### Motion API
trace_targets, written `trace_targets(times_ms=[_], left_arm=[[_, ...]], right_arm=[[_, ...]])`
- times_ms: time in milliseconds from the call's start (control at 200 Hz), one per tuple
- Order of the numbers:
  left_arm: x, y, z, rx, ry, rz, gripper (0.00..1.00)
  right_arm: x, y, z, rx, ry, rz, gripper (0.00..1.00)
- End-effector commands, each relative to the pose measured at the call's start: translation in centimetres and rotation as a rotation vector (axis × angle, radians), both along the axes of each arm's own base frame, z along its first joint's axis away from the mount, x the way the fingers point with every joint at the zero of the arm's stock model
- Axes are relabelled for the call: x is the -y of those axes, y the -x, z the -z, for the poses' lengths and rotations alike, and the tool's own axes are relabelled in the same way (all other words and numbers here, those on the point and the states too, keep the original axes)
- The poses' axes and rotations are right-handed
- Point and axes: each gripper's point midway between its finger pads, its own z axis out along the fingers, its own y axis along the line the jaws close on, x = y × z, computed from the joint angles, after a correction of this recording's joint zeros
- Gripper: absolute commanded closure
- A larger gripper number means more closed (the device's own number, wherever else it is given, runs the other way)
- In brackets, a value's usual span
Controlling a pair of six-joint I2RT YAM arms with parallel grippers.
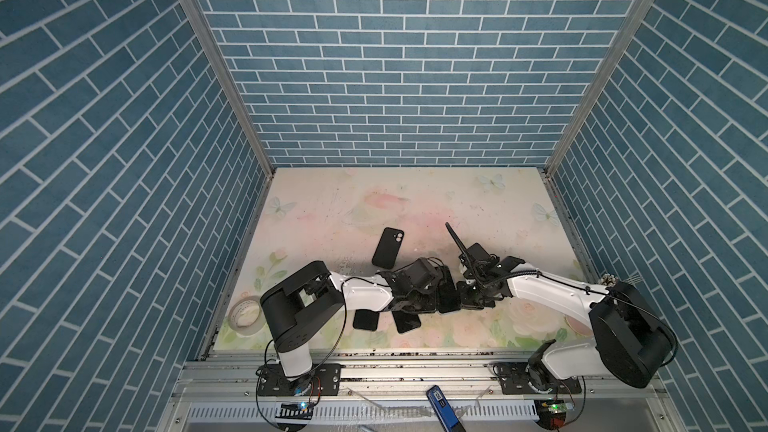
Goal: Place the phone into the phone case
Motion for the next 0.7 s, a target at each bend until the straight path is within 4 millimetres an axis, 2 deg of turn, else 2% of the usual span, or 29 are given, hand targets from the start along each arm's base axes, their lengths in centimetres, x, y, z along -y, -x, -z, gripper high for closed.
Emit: trace_targets(times_ms=[0, 250, 430, 695], left_arm=[[-1.5, 0.7, 2.8, -0.034, -0.088, 0.006, 0.82], [-1.5, 0.8, 2.7, -0.034, -0.087, 0.006, 0.83], [-1.5, 0.8, 2.8, -0.034, -0.087, 0.007, 0.83], [-1.6, 0.8, 2.7, -0.032, -0.086, 0.007, 0.83]], right_arm=[[0.8, 1.5, 1.6, -0.043, 0.073, -0.051, 0.89], [2.0, 0.8, 1.1, 0.016, 0.189, -0.070, 0.94], [2.2, 0.6, 1.2, 0.035, 0.250, -0.104, 0.89], [3.3, 0.6, 1.8, 0.058, 0.370, -0.128, 0.89]])
